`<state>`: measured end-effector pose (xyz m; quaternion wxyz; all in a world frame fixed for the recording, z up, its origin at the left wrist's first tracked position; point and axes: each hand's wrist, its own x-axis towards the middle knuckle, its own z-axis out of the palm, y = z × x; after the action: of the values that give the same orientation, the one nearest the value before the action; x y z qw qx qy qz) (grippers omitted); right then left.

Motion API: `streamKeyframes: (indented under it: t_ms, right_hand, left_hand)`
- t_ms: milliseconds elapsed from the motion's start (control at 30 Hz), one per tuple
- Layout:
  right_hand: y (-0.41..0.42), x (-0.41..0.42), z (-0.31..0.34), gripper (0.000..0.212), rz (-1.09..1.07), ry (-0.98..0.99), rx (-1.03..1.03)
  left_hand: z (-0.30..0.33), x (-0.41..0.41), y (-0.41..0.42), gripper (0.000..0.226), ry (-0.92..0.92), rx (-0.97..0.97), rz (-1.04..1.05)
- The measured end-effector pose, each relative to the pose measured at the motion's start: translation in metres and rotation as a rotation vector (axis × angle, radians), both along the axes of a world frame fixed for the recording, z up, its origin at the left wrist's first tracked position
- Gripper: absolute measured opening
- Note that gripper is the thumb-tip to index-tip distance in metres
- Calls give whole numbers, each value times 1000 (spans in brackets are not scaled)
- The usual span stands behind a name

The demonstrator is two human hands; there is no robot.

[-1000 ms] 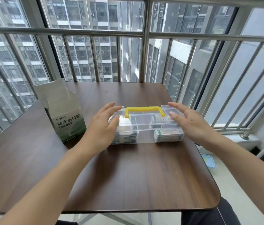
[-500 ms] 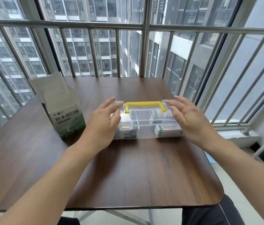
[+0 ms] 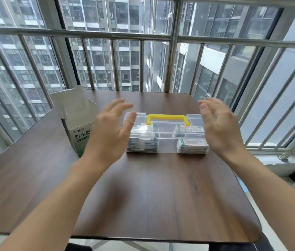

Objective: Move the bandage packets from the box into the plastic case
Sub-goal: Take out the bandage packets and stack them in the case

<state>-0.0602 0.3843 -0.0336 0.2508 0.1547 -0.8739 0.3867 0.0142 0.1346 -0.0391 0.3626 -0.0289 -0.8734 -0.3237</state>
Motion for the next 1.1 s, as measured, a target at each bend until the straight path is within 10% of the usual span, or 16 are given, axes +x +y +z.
streamKeyframes:
  t_ms: [167, 467, 700, 933, 1100]
  right_hand:
    - [-57, 24, 48, 27, 287, -64, -165]
    - [-190, 16, 77, 64, 678, -492, 43]
    - [-223, 13, 69, 46, 821, -526, 63]
    - [-215, 21, 57, 83, 770, -259, 60]
    - [-217, 29, 23, 34, 720, -384, -242]
  left_hand:
    - [28, 39, -47, 23, 655, 162, 221]
    - [-27, 23, -120, 165, -291, 593, 53]
    - [-30, 16, -122, 84, -194, 726, -156]
    - [-28, 42, -128, 101, -155, 656, -253]
    - [-38, 49, -125, 80, -3, 628, -220]
